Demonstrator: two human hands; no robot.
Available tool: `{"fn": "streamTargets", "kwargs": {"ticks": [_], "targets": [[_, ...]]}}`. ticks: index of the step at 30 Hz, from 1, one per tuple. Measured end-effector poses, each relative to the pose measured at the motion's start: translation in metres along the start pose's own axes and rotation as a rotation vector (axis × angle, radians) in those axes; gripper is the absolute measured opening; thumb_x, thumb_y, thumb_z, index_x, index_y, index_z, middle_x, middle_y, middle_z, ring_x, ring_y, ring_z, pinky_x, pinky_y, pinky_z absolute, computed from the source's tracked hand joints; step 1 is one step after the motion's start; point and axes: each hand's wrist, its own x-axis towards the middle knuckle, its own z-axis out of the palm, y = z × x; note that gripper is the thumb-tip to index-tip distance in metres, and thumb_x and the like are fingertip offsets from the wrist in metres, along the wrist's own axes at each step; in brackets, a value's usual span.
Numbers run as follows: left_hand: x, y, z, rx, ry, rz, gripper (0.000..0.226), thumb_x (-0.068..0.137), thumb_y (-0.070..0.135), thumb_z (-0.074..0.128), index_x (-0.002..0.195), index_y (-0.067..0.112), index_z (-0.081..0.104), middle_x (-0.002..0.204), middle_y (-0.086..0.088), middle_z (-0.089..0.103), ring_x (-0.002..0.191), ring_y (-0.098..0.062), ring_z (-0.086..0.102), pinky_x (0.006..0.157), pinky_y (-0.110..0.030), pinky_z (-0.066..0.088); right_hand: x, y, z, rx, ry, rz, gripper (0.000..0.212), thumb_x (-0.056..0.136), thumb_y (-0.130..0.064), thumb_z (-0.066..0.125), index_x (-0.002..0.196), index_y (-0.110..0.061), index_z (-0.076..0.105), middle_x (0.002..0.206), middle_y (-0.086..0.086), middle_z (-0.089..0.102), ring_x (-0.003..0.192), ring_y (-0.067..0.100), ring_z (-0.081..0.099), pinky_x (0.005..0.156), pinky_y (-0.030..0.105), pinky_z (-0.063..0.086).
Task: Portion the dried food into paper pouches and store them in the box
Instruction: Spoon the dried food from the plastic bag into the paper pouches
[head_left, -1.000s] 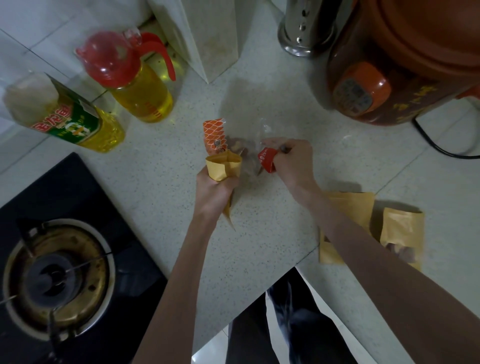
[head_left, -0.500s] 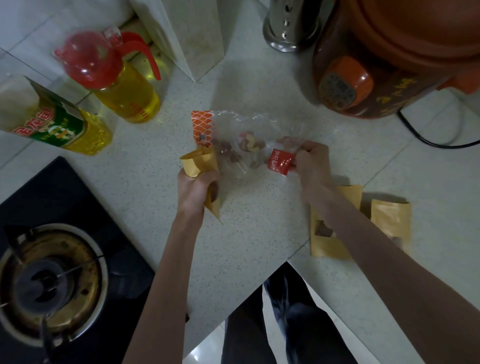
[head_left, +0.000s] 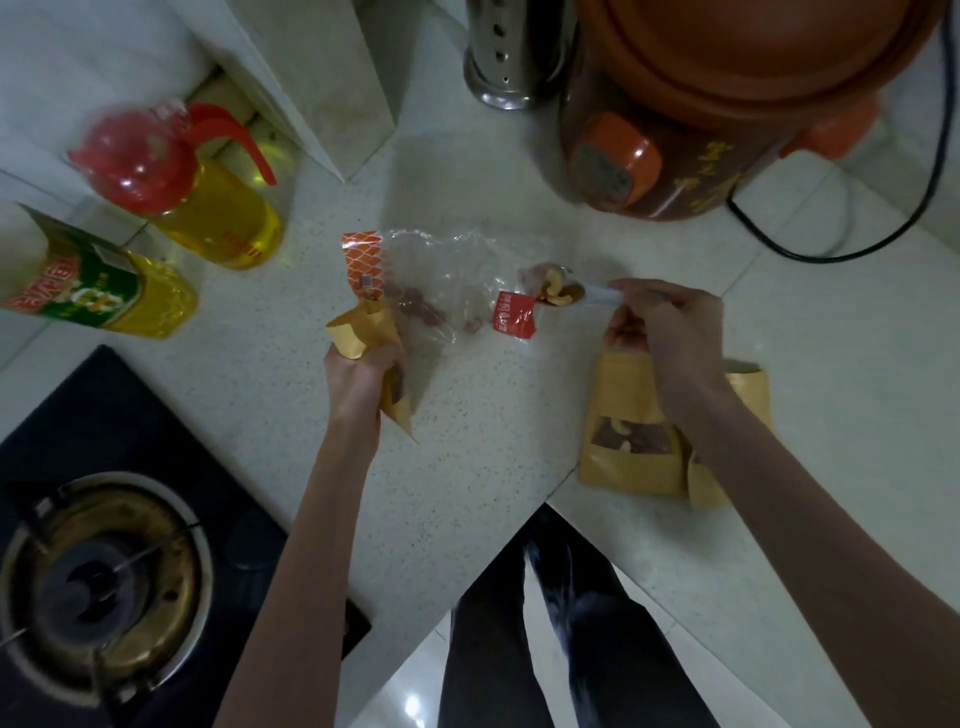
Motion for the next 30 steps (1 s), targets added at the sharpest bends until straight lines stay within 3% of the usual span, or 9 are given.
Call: {"fn": "streamTargets", "kwargs": {"ticks": [4,7,9,11,15,21,25,28,30], "targets": [[-0.018,0.009,-0.001,0.081,-0.005,0.054,0.04,0.068,0.005,0.061,0.104,0.022,0.058,0.084,0.004,0.062,0.074,-0.01,0.06,0.052,-0.016,0.049,-0.01,-0.015,-0.013,-0.031,0.064,0.026,0.021,0.086,0.001,0.052,0.093,0.002,0.072,0.063,0.014,0.063,0.047,0.018,0.06,0.051,0.027,0.054],[-0.041,0.026,-0.003,0.226,-0.052,0.318,0.063,0.063,0.011,0.065,0.105,0.054,0.046,0.118,-0.002,0.052,0.093,-0.004,0.058,0.065,-0.012,0.049,-0.024,-0.033,-0.026,-0.046,0.047,0.009,0.022,0.086,0.002,0.05,0.094,0.003,0.071,0.064,0.015,0.063,0.049,0.019,0.06,0.05,0.026,0.054],[-0.055,0.038,-0.003,0.317,-0.049,0.535,0.06,0.066,0.006,0.072,0.106,0.043,0.046,0.128,-0.001,0.04,0.101,0.004,0.053,0.076,-0.005,0.045,-0.037,-0.05,-0.033,-0.036,0.011,-0.014,0.023,0.087,0.002,0.05,0.095,0.004,0.07,0.064,0.015,0.061,0.05,0.02,0.059,0.048,0.024,0.052],[-0.065,0.05,-0.001,0.368,-0.035,0.638,0.055,0.069,0.004,0.078,0.109,0.027,0.048,0.124,-0.001,0.046,0.1,-0.001,0.054,0.081,-0.009,0.046,-0.053,-0.072,-0.037,-0.028,-0.045,-0.044,0.021,0.087,0.001,0.05,0.096,0.005,0.069,0.061,0.013,0.06,0.049,0.02,0.058,0.047,0.022,0.049],[-0.091,0.078,0.002,0.385,-0.101,0.671,0.05,0.071,0.024,0.08,0.111,0.031,0.05,0.094,0.007,0.061,0.082,-0.012,0.062,0.069,-0.026,0.053,-0.094,-0.126,-0.038,-0.03,-0.24,-0.155,0.019,0.09,-0.003,0.052,0.086,-0.002,0.071,0.049,0.006,0.058,0.044,0.021,0.055,0.043,0.021,0.044],[-0.119,0.113,0.003,0.449,-0.153,0.746,0.049,0.068,0.027,0.076,0.11,0.029,0.05,0.101,0.006,0.063,0.092,-0.014,0.063,0.081,-0.048,0.052,-0.151,-0.189,-0.022,-0.12,-0.359,-0.325,0.021,0.089,-0.002,0.054,0.079,-0.004,0.073,0.048,0.013,0.057,0.04,0.026,0.05,0.041,0.024,0.038],[-0.134,0.133,-0.001,0.407,-0.139,0.821,0.052,0.064,0.039,0.077,0.108,0.031,0.05,0.099,0.01,0.063,0.092,-0.015,0.064,0.079,-0.049,0.052,-0.18,-0.211,-0.01,-0.303,-0.329,-0.515,0.027,0.087,-0.003,0.052,0.07,-0.011,0.071,0.044,0.012,0.059,0.036,0.019,0.05,0.043,0.024,0.039],[-0.144,0.141,-0.006,0.459,-0.087,0.863,0.052,0.063,0.047,0.069,0.109,0.034,0.047,0.101,0.02,0.056,0.095,0.001,0.053,0.085,-0.043,0.05,-0.199,-0.218,0.0,-0.5,-0.252,-0.72,0.035,0.087,-0.008,0.054,0.055,-0.02,0.063,0.04,0.002,0.058,0.036,0.01,0.052,0.042,0.016,0.041],[-0.149,0.143,-0.009,0.479,-0.067,0.896,0.056,0.063,0.052,0.067,0.112,0.035,0.045,0.102,0.029,0.049,0.097,0.012,0.045,0.089,-0.038,0.047,-0.21,-0.222,0.007,-0.619,-0.21,-0.928,0.031,0.087,-0.009,0.057,0.058,-0.012,0.064,0.041,0.0,0.054,0.042,0.015,0.053,0.045,0.021,0.042]]}}
